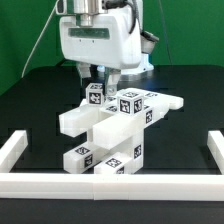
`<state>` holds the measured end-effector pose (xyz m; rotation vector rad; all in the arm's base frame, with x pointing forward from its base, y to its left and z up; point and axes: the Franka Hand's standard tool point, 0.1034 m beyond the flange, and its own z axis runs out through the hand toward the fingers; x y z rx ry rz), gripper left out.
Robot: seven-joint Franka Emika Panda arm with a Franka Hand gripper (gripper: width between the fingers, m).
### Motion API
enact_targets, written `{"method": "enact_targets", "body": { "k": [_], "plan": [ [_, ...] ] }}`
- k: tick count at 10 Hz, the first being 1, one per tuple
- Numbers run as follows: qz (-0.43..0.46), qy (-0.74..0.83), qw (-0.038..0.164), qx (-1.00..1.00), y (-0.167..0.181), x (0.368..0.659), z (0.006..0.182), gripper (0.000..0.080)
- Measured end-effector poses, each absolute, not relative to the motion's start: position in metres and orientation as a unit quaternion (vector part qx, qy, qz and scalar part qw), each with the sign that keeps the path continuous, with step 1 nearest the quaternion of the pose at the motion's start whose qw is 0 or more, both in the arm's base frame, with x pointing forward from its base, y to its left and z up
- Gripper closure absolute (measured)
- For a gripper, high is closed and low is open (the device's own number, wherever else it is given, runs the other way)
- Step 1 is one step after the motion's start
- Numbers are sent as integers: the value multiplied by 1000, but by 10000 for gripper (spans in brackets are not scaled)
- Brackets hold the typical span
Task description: Assemble chair
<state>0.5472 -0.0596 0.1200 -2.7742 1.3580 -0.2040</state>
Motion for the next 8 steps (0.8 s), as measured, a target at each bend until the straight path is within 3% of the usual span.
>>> {"method": "enact_targets", "body": {
  "k": [4,5,7,8],
  "plan": [
    [-67,266,5,-962,-63,544,118,151],
    [-65,176,-8,-982,-65,544,118,151],
    [-70,163,-11,-984,-65,546,118,151],
    [-70,161,-11,-984,-65,546,118,274]
  ]
}}
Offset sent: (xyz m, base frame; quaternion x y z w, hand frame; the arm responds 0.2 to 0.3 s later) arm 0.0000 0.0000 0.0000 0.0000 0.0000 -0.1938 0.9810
